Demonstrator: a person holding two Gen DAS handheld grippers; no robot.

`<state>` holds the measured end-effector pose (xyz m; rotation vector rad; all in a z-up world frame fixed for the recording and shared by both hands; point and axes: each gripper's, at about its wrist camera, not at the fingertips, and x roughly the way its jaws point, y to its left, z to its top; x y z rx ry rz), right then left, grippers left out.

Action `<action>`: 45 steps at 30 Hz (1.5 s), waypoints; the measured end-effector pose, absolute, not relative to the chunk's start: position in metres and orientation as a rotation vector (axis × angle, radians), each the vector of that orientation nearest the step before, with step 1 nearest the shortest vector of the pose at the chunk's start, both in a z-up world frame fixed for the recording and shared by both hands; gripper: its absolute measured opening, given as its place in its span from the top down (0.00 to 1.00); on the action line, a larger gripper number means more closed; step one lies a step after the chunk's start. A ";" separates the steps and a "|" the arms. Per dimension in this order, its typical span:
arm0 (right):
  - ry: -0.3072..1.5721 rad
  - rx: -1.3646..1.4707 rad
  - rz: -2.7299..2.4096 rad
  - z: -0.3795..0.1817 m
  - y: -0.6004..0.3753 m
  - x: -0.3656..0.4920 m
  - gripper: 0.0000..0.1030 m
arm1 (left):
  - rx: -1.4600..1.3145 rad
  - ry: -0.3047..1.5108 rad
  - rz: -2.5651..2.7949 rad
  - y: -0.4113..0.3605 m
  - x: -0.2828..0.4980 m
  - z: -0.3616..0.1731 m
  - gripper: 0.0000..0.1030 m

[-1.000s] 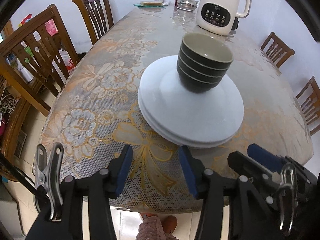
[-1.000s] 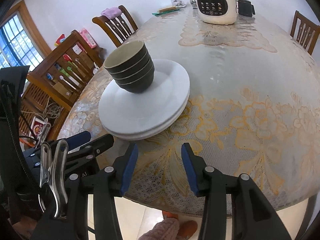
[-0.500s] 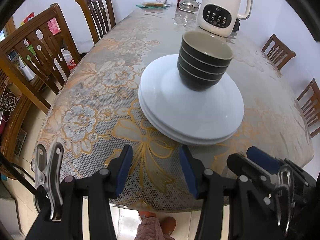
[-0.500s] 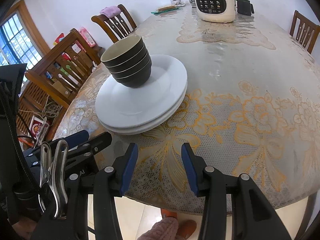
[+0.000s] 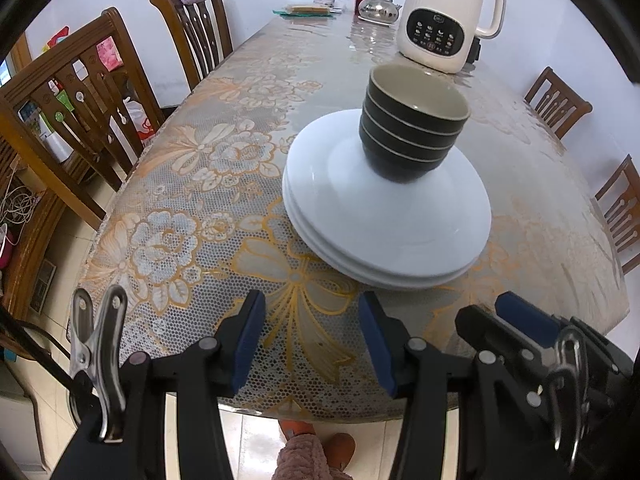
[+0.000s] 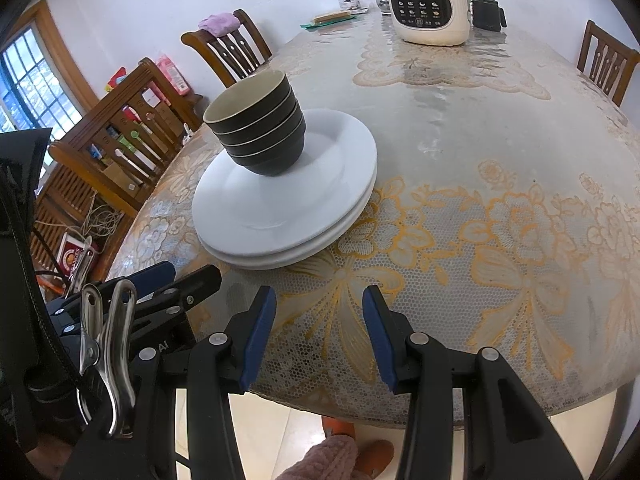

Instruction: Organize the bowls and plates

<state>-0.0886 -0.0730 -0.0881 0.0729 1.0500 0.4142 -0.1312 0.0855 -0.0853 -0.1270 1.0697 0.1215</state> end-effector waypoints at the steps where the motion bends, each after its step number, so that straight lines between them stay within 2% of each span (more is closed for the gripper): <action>1: 1.050 0.073 0.413 -0.088 -0.073 -0.089 0.55 | -0.127 1.070 0.121 0.086 -0.131 -0.085 0.50; 45: 1.054 0.083 0.406 -0.086 -0.073 -0.083 0.55 | -0.127 1.069 0.125 0.089 -0.130 -0.086 0.50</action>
